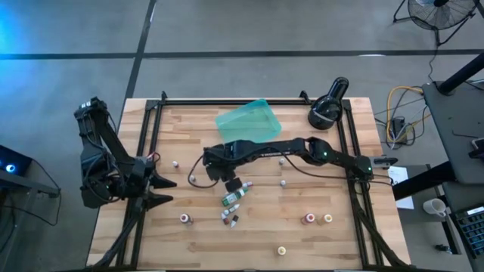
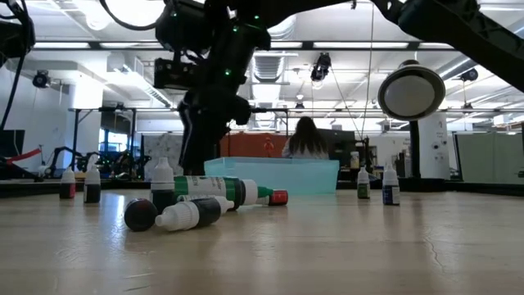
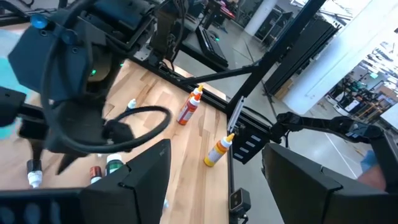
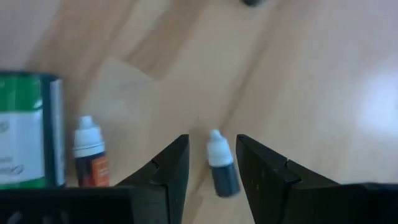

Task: Pick & Place food coloring
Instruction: Adjust the yellow small food coloring bottle

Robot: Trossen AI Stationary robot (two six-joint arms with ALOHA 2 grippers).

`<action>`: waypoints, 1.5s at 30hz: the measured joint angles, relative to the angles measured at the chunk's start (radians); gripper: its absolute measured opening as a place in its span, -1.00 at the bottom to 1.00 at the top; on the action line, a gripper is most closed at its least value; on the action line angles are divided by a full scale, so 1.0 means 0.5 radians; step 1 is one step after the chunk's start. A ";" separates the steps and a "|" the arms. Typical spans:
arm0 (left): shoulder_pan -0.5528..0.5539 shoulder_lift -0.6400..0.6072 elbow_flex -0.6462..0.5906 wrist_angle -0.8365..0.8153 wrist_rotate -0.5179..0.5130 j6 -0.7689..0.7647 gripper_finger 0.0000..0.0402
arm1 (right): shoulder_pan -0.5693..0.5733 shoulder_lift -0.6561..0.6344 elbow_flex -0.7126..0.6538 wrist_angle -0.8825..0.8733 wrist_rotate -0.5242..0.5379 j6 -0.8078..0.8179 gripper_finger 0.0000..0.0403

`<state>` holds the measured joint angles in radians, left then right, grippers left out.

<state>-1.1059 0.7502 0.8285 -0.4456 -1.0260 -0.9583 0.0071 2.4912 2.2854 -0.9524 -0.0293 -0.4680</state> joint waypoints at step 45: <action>0.000 0.005 -0.071 0.017 -0.024 -0.116 0.12 | -0.011 0.053 -0.177 0.098 0.118 -0.389 -0.40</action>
<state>-1.1057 0.7524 0.7930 -0.4370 -1.0382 -1.0166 0.0017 2.5179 2.1971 -0.9036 0.0296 -0.6623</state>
